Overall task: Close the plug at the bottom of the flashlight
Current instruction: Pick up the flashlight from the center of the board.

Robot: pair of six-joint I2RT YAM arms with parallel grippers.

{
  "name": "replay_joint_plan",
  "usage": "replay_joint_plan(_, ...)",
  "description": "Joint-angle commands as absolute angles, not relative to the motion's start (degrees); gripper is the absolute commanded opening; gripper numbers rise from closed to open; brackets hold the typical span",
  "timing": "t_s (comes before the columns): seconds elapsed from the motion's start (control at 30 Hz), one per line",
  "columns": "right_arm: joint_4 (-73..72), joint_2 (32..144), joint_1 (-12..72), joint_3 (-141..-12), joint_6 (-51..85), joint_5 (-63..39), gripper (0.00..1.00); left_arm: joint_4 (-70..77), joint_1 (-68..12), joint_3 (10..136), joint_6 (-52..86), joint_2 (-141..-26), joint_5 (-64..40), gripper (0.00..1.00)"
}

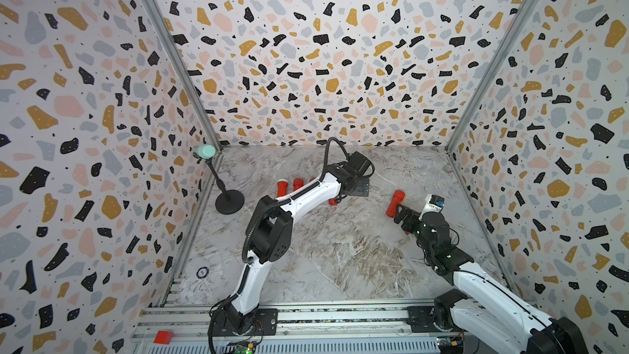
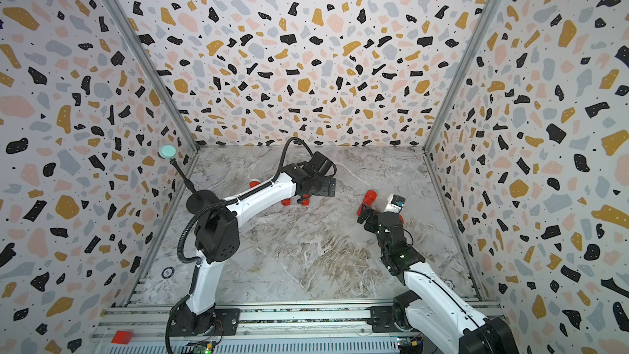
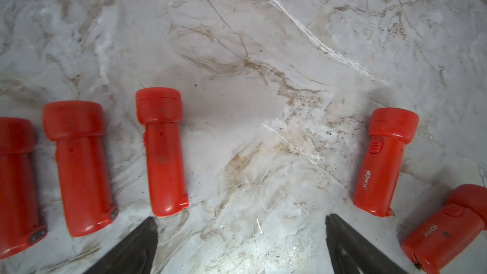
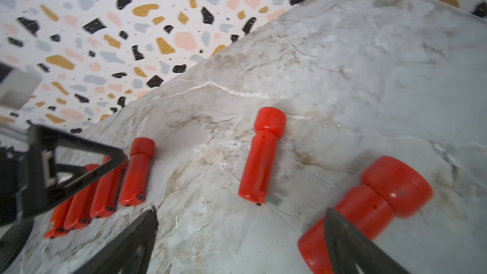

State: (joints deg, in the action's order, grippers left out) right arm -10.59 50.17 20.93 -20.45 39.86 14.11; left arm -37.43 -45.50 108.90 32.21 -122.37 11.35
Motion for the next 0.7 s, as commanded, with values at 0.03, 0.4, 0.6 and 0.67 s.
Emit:
replay_joint_plan(0.03,-5.6,51.5,17.9,-21.1,44.3,9.2,1.0,-31.9,-47.8,106.9,29.0,-119.4,12.1,1.0)
replay_joint_plan(0.4,7.2,54.1,9.9,-27.6,46.8,1.9,1.0,-21.7,-52.2,102.4,24.5,-118.7,12.5,1.0)
replay_joint_plan(0.6,14.1,51.5,7.5,-29.9,46.7,1.7,1.0,-18.1,-53.6,102.1,23.7,-120.8,10.1,1.0)
replay_joint_plan(0.67,16.5,50.4,6.9,-30.9,46.7,1.3,1.0,-17.2,-54.1,102.7,23.6,-122.0,9.3,1.0)
